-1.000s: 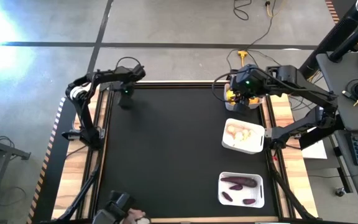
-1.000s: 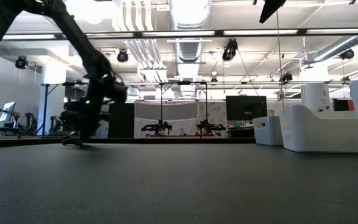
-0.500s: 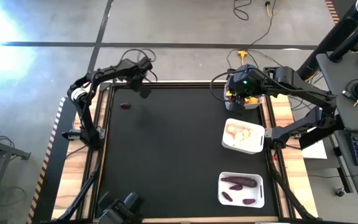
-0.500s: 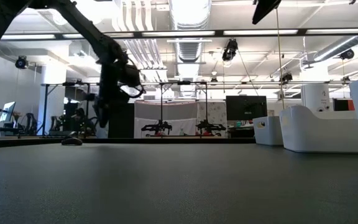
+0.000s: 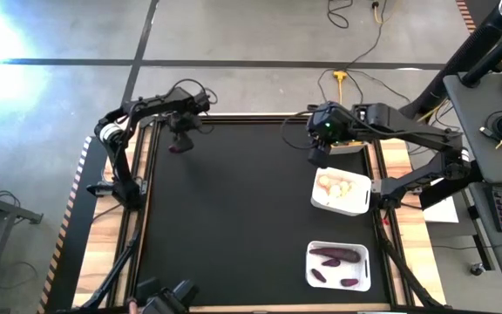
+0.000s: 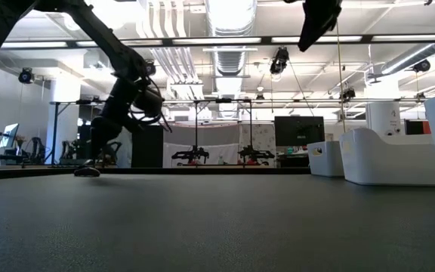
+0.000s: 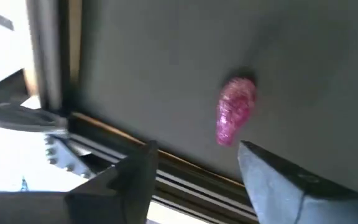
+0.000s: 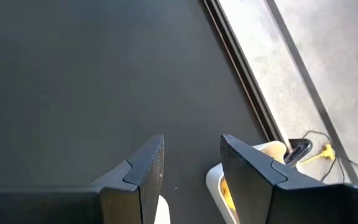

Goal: Sort produce into baskets
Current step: Put the eggplant into the bottom white bin

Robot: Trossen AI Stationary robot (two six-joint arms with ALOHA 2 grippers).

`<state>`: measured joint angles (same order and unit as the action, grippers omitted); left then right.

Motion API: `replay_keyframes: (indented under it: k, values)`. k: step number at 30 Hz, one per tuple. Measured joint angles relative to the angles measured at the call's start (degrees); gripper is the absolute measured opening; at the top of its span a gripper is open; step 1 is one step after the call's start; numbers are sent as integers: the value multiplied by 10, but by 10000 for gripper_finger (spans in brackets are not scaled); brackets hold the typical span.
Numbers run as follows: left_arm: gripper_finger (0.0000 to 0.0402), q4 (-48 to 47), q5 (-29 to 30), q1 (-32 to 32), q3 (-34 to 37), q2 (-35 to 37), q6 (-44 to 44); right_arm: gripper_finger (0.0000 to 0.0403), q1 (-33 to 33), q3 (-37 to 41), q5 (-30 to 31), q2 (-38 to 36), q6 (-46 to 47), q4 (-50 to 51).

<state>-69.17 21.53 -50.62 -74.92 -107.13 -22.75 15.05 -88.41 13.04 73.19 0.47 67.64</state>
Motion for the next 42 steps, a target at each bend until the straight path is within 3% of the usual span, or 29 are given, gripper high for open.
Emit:
replay_keyframes:
  k: [6,13,17,22,24,26,33,37,42]
  values:
    - [249,27,-1,0,58,0,-55,151,0,18,0,0,26,-55]
    - [241,136,0,1,126,1,-68,151,0,18,0,0,56,-90]
    - [201,145,-33,2,131,3,-72,151,0,18,0,0,93,-100]
    - [86,140,-56,3,125,1,-58,151,-2,18,-1,0,163,-100]
    - [34,142,-89,3,114,0,-36,151,-3,19,0,0,181,-100]
    - [15,147,-145,4,97,0,-15,151,-4,24,0,0,181,-101]
    - [45,174,-371,55,20,-2,114,151,-14,87,-27,0,185,-140]
    - [34,222,-416,132,-1,-2,185,151,-42,149,-86,0,196,-222]
    - [32,294,-404,250,8,-2,205,151,-89,226,-87,0,234,-329]
